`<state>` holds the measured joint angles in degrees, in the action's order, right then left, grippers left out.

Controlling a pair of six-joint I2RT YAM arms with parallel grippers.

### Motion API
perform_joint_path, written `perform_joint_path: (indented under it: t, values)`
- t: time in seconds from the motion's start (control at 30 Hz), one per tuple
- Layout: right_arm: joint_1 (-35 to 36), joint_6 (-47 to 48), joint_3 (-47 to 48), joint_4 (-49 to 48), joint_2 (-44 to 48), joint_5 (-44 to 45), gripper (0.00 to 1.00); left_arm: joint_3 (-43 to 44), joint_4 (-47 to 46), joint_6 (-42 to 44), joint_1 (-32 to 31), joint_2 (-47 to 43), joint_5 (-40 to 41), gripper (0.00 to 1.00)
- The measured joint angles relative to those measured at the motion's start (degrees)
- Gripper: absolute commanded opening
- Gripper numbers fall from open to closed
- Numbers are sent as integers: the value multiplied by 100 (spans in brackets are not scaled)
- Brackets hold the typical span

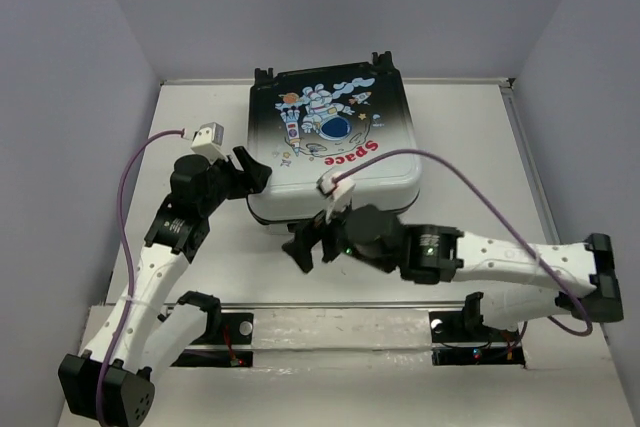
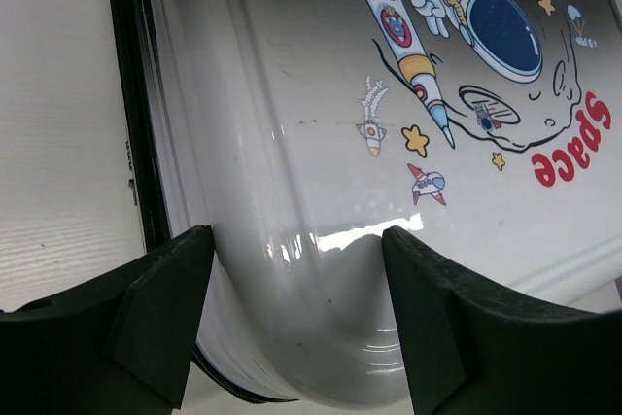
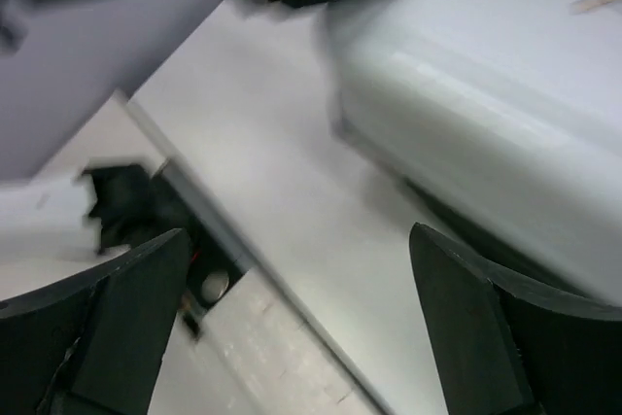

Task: Pack the luggage

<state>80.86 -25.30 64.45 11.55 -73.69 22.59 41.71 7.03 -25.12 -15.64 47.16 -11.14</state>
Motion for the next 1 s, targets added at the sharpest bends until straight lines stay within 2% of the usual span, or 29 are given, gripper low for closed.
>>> perform_joint_path:
  t: [0.07, 0.17, 0.2, 0.27, 0.33, 0.4, 0.63, 0.77, 0.83, 1.0]
  values:
    - [-708, 44, 87, 247, 442, 120, 100, -13, -11, 2, 0, -13, 0, 79]
    - [-2667, 153, 192, 472, 907, 39, 100, -74, -70, 4, 0, -55, 2, 79]
    - [-3630, 177, 256, 535, 942, -55, 100, -98, -96, 4, 0, -76, 2, 79]
    - [-4911, 245, 455, 651, 778, -247, 100, -162, -170, 7, 0, -107, 0, 79]
    - [-5630, 293, 695, 761, 424, -516, 100, -203, -214, 4, 0, -131, 0, 79]
    - [-5875, 358, 964, 896, -7, -782, 100, -256, -289, 2, 0, -146, -9, 78]
    - [-6013, 501, 1685, 992, -1648, -2068, 98, -433, -470, -68, -192, -286, 195, 77]
    - [-6264, 745, 2159, 1067, -2035, -2522, 95, -588, -518, -332, -1119, -415, 977, 77]
    - [-6419, 879, 2387, 1014, -2260, -2730, 93, -647, -516, -527, -1799, -481, 1296, 77]
    - [-6690, 1163, 3366, 962, -3106, -3434, 96, -643, -551, -940, -3233, -365, 1926, 78]
